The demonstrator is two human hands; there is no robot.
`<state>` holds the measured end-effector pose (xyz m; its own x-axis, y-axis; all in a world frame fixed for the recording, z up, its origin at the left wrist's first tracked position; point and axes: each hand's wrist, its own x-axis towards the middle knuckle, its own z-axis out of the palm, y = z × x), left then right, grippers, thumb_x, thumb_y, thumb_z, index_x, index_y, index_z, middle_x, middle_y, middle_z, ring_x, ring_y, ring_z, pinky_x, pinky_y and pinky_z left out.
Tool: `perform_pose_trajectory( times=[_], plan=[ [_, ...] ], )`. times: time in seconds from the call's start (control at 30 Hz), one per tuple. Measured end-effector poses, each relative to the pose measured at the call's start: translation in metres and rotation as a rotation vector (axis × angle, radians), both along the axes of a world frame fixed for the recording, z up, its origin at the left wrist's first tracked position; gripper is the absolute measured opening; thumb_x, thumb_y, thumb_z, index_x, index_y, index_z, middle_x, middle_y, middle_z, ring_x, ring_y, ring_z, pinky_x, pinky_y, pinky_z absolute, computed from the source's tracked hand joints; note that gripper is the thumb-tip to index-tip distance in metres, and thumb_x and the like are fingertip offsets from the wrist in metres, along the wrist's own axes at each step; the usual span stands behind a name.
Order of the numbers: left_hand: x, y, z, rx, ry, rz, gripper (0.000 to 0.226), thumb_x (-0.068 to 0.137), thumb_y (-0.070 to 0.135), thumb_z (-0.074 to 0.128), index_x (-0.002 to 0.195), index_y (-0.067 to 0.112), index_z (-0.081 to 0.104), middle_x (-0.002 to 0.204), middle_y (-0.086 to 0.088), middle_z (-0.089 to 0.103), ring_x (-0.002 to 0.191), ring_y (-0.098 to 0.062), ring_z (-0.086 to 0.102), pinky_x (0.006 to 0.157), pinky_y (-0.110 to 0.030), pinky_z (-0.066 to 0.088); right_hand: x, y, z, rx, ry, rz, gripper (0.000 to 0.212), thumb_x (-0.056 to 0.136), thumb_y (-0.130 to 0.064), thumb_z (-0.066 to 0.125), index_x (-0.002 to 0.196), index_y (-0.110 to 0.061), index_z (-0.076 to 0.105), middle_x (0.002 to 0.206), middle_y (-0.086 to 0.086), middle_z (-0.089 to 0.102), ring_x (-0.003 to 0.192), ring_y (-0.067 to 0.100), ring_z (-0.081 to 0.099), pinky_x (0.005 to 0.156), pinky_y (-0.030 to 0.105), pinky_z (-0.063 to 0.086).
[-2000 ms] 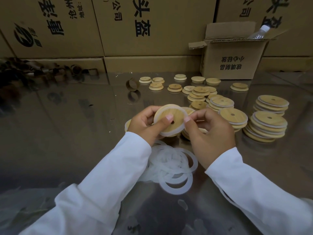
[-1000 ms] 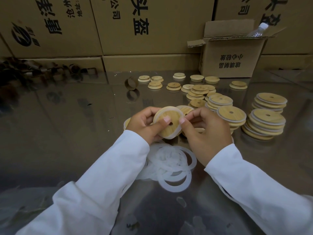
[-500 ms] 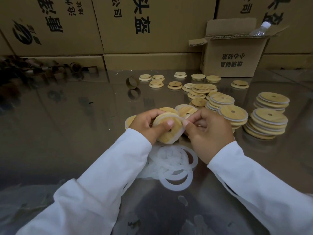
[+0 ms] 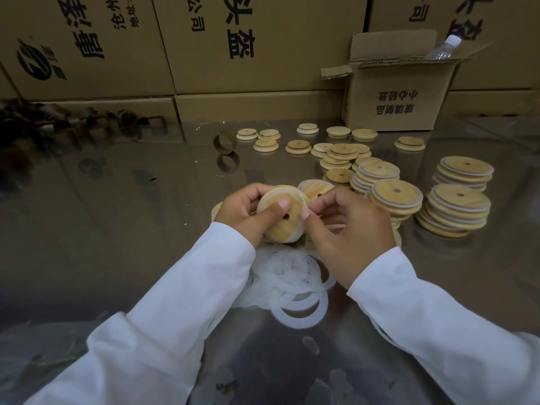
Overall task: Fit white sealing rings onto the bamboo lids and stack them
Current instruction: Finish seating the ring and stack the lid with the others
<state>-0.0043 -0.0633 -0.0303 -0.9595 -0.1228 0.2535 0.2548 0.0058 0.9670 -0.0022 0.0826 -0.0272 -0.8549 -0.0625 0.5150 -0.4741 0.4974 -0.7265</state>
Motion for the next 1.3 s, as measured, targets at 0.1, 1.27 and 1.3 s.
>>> perform_pose_trajectory(
  times=[0.1, 1.27, 1.3],
  plan=[
    [0.0, 0.0, 0.001, 0.025, -0.043, -0.034, 0.01, 0.082, 0.003, 0.06, 0.085, 0.012, 0.063, 0.075, -0.006, 0.067, 0.074, -0.023, 0.062, 0.075, -0.039, 0.053, -0.002, 0.002, 0.001, -0.021, -0.001, -0.018, 0.009, 0.08, -0.026, 0.067, 0.074, -0.027, 0.061, 0.069, -0.019, 0.062, 0.068, -0.001, 0.061, 0.065, 0.026, 0.054],
    [0.0, -0.001, -0.001, 0.039, -0.074, -0.107, 0.019, 0.066, 0.014, 0.068, 0.085, 0.011, 0.066, 0.071, -0.004, 0.069, 0.072, -0.02, 0.064, 0.077, -0.033, 0.053, 0.001, 0.003, 0.006, 0.137, 0.082, -0.011, 0.013, 0.086, -0.026, 0.059, 0.077, -0.029, 0.049, 0.067, -0.015, 0.056, 0.068, 0.009, 0.06, 0.065, 0.037, 0.053],
    [0.0, -0.001, -0.001, 0.02, -0.069, -0.102, 0.014, 0.07, 0.013, 0.067, 0.084, 0.011, 0.066, 0.069, -0.003, 0.068, 0.069, -0.018, 0.064, 0.074, -0.031, 0.052, 0.001, 0.003, 0.006, 0.138, 0.067, -0.003, 0.015, 0.086, -0.025, 0.059, 0.075, -0.03, 0.049, 0.068, -0.013, 0.058, 0.068, 0.01, 0.06, 0.066, 0.038, 0.053]
  ],
)
